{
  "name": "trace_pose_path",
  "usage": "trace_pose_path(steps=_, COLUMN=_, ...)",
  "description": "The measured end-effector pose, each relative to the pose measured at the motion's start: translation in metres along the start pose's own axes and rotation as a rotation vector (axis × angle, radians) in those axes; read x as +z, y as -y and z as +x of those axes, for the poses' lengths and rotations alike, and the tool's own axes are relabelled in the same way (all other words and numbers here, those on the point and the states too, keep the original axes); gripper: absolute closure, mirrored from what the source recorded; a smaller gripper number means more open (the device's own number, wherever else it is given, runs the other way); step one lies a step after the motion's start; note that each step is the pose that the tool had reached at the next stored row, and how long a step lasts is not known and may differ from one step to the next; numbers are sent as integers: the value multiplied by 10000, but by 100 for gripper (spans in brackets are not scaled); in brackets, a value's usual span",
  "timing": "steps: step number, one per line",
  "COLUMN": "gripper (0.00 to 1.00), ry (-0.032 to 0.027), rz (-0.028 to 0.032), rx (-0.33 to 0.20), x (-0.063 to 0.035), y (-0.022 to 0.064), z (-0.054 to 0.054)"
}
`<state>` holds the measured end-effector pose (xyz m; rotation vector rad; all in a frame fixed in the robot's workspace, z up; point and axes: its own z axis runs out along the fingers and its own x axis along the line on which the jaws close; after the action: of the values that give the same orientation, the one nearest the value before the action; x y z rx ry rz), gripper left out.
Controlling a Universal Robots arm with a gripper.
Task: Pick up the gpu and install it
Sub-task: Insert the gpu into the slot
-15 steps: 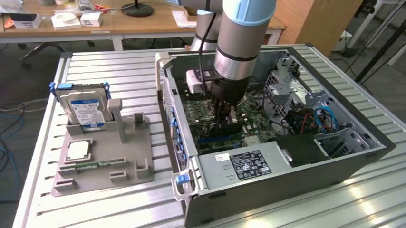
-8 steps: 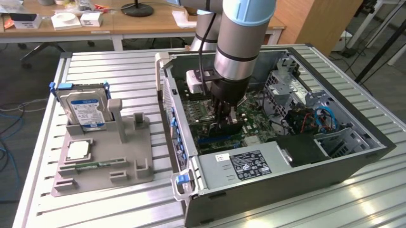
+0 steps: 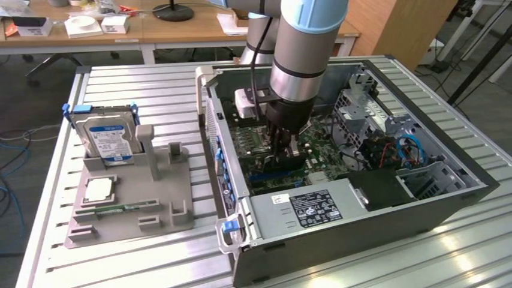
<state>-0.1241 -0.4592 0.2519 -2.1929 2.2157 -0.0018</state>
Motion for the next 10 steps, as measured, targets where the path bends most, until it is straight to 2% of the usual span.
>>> trace_pose_path(steps=10, gripper=74, ry=0, rz=1, rx=0, x=10, y=0, z=0)
